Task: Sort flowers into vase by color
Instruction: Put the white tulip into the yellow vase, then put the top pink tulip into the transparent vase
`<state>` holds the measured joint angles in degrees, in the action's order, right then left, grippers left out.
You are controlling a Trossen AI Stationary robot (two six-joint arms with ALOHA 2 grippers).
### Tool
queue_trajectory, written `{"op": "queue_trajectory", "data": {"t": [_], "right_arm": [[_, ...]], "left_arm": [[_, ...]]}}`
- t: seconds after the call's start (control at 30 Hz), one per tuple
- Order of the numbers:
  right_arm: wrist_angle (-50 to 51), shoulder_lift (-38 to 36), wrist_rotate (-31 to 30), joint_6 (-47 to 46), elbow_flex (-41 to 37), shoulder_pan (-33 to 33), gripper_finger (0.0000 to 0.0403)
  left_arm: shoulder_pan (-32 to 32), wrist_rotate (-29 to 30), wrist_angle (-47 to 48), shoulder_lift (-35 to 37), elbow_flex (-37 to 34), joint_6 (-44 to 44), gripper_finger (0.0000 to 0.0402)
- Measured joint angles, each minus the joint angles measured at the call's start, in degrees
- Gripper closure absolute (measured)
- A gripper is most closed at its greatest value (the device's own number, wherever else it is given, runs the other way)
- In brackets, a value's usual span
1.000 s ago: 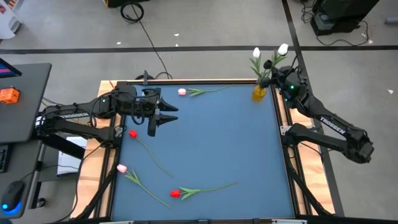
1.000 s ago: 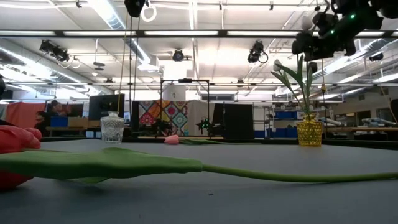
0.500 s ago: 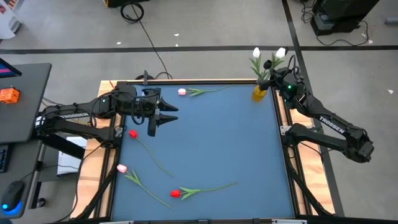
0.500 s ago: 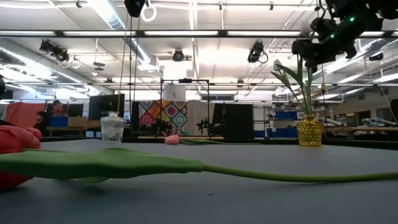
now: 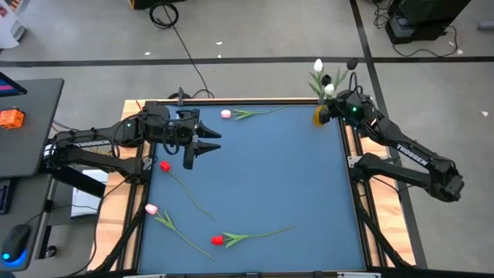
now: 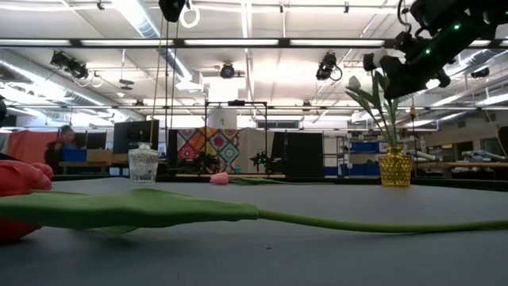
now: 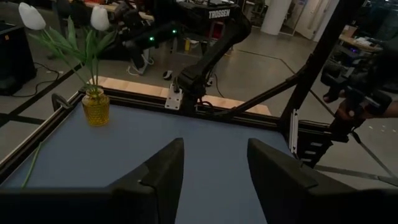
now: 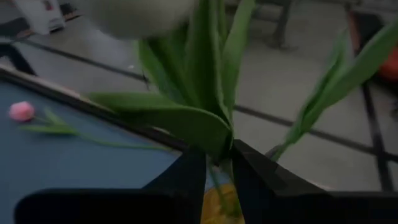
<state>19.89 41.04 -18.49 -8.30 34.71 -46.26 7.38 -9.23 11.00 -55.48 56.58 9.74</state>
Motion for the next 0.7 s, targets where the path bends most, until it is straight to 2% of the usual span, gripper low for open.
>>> {"op": "queue_trajectory", "data": {"t": [0.33, 0.7], "right_arm": [[6.27, 0.22, 2.49, -7.63, 0.01, -0.02, 0.0313], [13.34, 0.22, 12.26, -17.53, 0.01, -0.02, 0.0314]], "left_arm": [[0.02, 0.00, 0.00, 0.00, 0.00, 0.00, 0.0218], [0.01, 0.00, 0.00, 0.00, 0.00, 0.00, 0.0218]]}}
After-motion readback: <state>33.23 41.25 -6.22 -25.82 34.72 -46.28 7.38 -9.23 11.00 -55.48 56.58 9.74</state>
